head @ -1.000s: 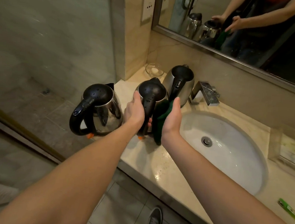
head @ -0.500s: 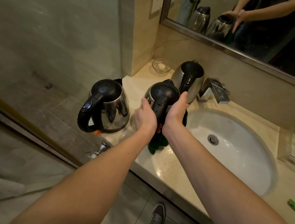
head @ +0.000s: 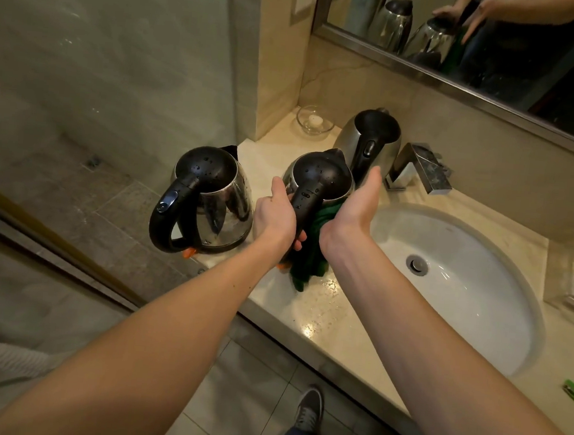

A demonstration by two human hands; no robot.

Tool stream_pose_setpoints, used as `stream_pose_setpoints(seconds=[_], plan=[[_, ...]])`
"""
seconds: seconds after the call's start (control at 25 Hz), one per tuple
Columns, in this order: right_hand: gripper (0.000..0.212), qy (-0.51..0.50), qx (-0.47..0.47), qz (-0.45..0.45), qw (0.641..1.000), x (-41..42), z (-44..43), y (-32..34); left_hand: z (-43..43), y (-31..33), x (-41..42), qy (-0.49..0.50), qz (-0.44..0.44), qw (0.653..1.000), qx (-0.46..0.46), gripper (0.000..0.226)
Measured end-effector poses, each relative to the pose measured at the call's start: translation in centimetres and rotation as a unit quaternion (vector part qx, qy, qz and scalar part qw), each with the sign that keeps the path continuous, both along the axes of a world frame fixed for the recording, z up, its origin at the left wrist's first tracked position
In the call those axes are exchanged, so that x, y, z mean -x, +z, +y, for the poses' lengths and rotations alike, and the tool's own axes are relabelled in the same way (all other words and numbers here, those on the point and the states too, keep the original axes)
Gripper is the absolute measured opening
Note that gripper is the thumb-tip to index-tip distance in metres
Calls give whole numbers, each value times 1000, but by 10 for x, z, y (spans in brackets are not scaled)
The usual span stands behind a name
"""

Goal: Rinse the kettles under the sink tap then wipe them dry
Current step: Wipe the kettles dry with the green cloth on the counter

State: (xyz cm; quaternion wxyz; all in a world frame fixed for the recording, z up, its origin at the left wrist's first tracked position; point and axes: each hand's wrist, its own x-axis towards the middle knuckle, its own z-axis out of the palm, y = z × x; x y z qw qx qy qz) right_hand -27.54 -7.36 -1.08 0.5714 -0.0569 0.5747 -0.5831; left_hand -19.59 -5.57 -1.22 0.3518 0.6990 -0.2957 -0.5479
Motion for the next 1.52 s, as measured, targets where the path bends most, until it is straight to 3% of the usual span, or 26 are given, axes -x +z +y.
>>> stream_pose_setpoints(seconds=[0.12, 0.28, 0.4, 0.52, 0.76, 1.0, 1.24, 1.52], plan=[[111, -17, -20, 21, 999, -5, -10, -3, 0, 0, -2, -5, -2, 1000, -2, 73], [84, -11, -44, 1, 999, 2, -6, -20, -4, 1, -7, -20, 5, 1000, -7, 73], [86, -2, -64, -17, 998, 10, -2, -27, -10, -2, -11, -20, 7, 1000, -3, 77], [74, 6, -47, -30, 998, 16, 3, -11, -8, -3, -12, -18, 6, 1000, 2, 76], [62, 50, -11, -9, 999, 20, 5, 13, 0, 3, 8, 94, -80, 991, 50, 58], [67, 39, -54, 9, 998, 24, -3, 4, -8, 4, 9, 133, -78, 987, 44, 51], [77, 44, -105, -40, 993, 37, 1, -3, -16, 7, -2, 84, -92, 991, 40, 49], [58, 85, -41, 18, 995, 44, 18, 54, -23, 11, -12, -3, -116, 993, 28, 53]])
